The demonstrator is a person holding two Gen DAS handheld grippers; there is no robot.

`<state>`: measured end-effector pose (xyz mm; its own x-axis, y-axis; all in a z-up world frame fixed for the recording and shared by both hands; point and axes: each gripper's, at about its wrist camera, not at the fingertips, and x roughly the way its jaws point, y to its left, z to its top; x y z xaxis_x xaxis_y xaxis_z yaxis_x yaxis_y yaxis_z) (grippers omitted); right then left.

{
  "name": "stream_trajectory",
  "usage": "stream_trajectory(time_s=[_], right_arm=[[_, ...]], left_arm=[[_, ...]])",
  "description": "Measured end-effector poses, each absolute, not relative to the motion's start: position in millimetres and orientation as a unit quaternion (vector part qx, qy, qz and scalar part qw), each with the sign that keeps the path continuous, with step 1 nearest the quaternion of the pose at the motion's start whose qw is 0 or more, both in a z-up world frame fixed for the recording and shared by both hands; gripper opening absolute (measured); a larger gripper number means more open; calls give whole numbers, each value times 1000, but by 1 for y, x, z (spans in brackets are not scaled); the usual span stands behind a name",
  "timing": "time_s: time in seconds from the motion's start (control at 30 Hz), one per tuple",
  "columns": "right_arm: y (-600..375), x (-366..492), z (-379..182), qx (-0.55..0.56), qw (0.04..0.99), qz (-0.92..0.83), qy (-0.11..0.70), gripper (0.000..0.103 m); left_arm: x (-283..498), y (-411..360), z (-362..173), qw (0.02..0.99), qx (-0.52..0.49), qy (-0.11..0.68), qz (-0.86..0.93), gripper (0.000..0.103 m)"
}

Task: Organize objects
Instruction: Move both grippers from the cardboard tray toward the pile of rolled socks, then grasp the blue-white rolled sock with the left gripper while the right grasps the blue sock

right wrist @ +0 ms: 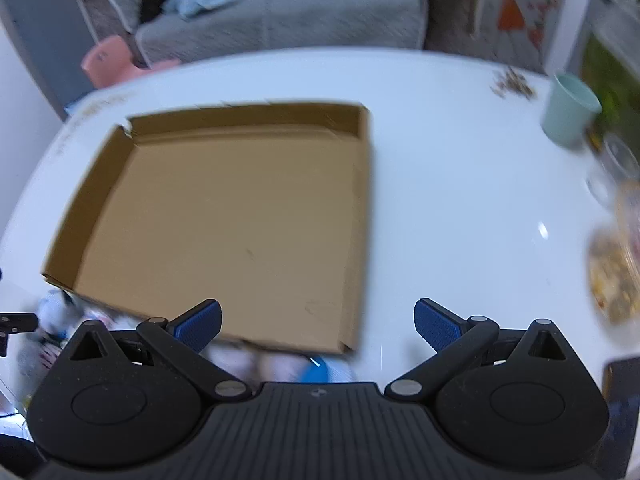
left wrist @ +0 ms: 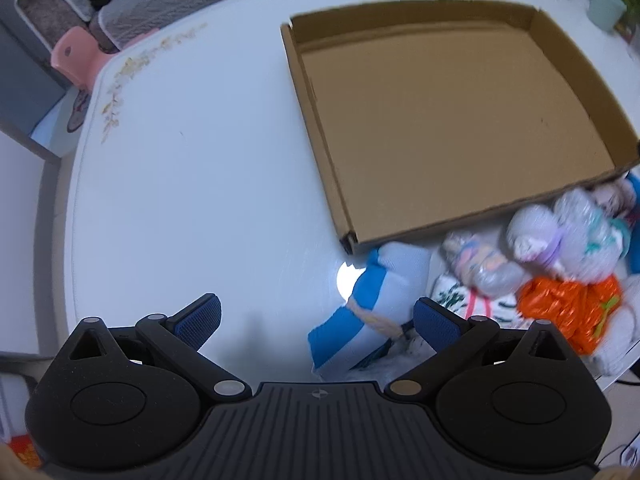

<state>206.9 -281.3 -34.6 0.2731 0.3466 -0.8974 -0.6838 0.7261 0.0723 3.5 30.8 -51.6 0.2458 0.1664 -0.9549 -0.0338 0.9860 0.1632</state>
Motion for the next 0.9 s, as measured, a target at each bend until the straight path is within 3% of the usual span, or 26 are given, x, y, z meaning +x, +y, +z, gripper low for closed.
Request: stream_trajectory(time_s=[0.33, 0.9], right_arm=[[-299, 201, -60, -157, 759, 267, 573, 102], [-263, 187, -90, -158, 741, 234, 609, 98]], left_arm=[[5, 37, -62, 778, 38, 625, 46, 102], [8, 37, -98, 756, 45, 653, 25, 103]])
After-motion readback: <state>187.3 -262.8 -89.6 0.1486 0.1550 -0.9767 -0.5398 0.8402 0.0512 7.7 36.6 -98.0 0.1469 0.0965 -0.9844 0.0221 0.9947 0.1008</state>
